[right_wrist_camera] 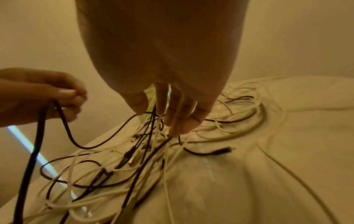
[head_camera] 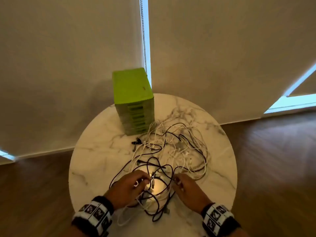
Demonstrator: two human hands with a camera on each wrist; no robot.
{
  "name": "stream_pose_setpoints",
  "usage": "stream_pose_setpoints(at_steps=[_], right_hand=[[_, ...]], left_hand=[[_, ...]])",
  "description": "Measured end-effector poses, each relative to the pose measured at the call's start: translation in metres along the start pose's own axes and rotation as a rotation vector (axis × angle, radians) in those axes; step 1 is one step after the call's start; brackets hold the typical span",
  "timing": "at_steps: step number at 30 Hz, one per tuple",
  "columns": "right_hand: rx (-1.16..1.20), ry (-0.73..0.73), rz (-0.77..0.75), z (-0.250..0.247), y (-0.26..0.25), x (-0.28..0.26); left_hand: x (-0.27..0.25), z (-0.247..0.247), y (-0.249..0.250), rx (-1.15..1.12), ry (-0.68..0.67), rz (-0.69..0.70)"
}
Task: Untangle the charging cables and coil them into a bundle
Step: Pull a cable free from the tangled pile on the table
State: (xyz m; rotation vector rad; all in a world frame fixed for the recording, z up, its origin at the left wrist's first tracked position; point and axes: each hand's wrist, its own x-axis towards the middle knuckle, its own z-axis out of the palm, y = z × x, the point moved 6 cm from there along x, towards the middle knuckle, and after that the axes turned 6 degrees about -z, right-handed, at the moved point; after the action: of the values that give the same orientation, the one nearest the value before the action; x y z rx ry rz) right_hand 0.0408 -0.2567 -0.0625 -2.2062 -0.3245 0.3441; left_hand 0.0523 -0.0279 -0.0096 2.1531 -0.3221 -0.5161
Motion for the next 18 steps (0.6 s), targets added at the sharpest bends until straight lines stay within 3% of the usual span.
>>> stream_pose_setpoints(at_steps=[5, 8, 10, 12, 15, 18], right_hand=[[-0.193, 0.171, -0.147, -0.033, -0.031, 0.049], [-0.203, 0.216, -0.246, -0.043, -0.048, 0.082], [-0.108, 0.108, -0.221, -0.035, -0.046, 0.108], [-0.081, -0.091, -0.127, -0.012, -0.034, 0.131], [-0.268, -0.351, -0.048, 0.023, -0.017, 0.151], [-0.351, -0.378, 0.033, 0.032, 0.0, 0.165]], left_hand=[[0.06, -0.014, -0.028, 0.058, 0.089, -0.058], [0.084, -0.019, -0.065, 0.111, 0.119, -0.247], [0.091, -0.017, -0.08, 0.122, 0.087, -0.391], [0.093, -0.006, -0.086, 0.155, -0.035, -0.457], [0.082, 0.014, -0.085, 0.196, -0.179, -0.498], [0.068, 0.031, -0.089, 0.226, -0.22, -0.531]])
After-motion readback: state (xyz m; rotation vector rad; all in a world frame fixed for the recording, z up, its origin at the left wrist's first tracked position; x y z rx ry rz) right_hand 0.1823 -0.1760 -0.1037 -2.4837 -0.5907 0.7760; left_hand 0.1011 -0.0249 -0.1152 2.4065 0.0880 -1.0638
